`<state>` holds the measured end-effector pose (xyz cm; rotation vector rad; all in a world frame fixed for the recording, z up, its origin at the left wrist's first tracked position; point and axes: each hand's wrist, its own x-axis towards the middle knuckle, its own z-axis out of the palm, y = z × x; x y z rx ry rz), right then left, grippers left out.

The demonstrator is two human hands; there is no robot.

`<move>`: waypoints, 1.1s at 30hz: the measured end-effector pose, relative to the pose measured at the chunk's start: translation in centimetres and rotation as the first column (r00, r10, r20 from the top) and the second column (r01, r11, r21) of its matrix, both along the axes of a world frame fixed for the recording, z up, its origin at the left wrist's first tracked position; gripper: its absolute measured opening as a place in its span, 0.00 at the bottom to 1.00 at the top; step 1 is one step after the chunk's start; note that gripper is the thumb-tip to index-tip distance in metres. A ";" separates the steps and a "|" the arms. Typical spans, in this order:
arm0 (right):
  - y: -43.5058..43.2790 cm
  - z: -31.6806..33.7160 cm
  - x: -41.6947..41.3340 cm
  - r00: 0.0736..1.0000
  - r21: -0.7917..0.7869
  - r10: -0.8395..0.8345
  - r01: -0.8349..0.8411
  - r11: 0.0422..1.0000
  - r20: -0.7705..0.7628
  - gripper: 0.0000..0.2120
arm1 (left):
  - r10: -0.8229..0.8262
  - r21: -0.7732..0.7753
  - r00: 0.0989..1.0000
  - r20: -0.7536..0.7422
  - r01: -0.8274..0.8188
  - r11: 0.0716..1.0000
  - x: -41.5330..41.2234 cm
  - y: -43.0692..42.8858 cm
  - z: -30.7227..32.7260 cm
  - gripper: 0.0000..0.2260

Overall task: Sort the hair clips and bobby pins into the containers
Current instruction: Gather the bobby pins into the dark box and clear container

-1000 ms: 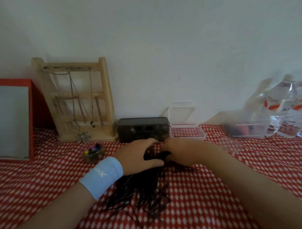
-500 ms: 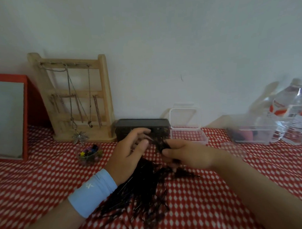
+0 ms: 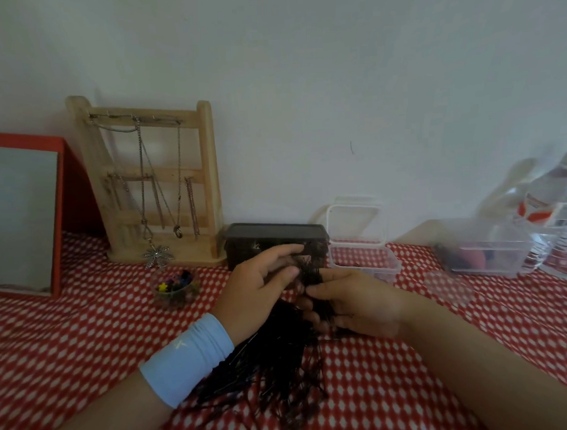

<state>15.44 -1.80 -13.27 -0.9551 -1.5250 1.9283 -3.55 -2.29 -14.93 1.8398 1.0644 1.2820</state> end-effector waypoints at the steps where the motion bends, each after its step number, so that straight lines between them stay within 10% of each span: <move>1: 0.1 0.0 0.0 1.000 -0.054 0.012 -0.014 0.998 -0.028 0.06 | 0.000 -0.007 1.000 0.000 0.000 1.000 0.0 0.1 0.0 0.15; 26: 0.2 -0.4 0.0 0.995 0.012 -0.028 0.029 0.999 -0.099 0.08 | -0.221 -0.164 0.968 0.121 0.239 0.957 0.1 -0.3 -0.1 0.18; 33: -0.3 -0.6 -0.2 1.000 0.054 -0.005 0.007 0.999 -0.026 0.05 | -0.236 -0.112 0.970 -0.051 0.229 0.967 0.2 -0.8 0.4 0.17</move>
